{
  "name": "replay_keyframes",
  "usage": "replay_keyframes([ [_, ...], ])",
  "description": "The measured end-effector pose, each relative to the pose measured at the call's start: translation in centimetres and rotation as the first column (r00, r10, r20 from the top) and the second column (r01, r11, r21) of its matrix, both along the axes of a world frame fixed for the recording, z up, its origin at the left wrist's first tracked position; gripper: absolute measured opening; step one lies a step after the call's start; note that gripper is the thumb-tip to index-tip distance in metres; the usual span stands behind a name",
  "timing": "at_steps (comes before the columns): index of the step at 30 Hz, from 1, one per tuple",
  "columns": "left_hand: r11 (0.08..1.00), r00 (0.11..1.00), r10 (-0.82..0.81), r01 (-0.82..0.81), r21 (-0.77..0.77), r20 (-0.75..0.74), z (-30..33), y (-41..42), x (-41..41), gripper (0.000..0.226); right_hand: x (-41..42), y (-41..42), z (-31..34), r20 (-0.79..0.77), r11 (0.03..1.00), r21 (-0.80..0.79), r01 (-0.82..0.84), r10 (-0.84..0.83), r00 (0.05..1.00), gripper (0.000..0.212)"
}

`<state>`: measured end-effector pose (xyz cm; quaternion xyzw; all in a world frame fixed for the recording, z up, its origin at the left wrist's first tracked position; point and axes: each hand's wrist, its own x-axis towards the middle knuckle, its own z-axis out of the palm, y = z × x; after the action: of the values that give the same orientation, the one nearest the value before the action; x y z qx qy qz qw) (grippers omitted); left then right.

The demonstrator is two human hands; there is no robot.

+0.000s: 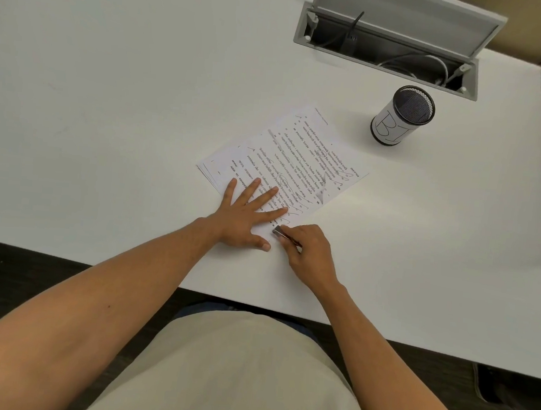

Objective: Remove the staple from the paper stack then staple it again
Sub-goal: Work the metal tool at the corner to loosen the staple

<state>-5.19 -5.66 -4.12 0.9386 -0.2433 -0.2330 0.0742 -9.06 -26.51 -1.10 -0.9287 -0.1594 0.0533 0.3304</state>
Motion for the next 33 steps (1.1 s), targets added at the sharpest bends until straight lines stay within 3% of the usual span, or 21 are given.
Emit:
replay_keyframes([
  [5,1.000,1.000,0.000,0.000,-0.008,-0.001,-0.1,0.0,-0.1,0.086,0.6,0.2,0.4,-0.048,0.999,0.028,-0.043,0.045,0.998,0.021],
  [13,1.000,1.000,0.024,-0.024,-0.003,-0.021,0.2,-0.2,0.0,0.096,2.4,0.3,0.6,-0.198,0.999,0.023,0.029,-0.024,0.980,0.017],
  [17,0.999,0.999,0.037,-0.038,-0.004,-0.020,0.4,-0.2,-0.1,0.099,3.3,0.5,0.9,-0.363,0.984,0.066,0.165,-0.130,0.923,0.012],
  [22,0.999,0.998,0.047,-0.048,-0.009,-0.036,0.5,-0.3,-0.1,0.105,4.3,0.4,1.5,-0.505,0.979,0.048,0.197,-0.147,0.851,0.006],
  [33,0.999,0.999,0.034,-0.034,-0.006,-0.033,0.3,-0.3,0.0,0.097,5.8,0.9,2.4,-0.613,0.972,0.000,0.236,-0.186,0.768,0.013],
])
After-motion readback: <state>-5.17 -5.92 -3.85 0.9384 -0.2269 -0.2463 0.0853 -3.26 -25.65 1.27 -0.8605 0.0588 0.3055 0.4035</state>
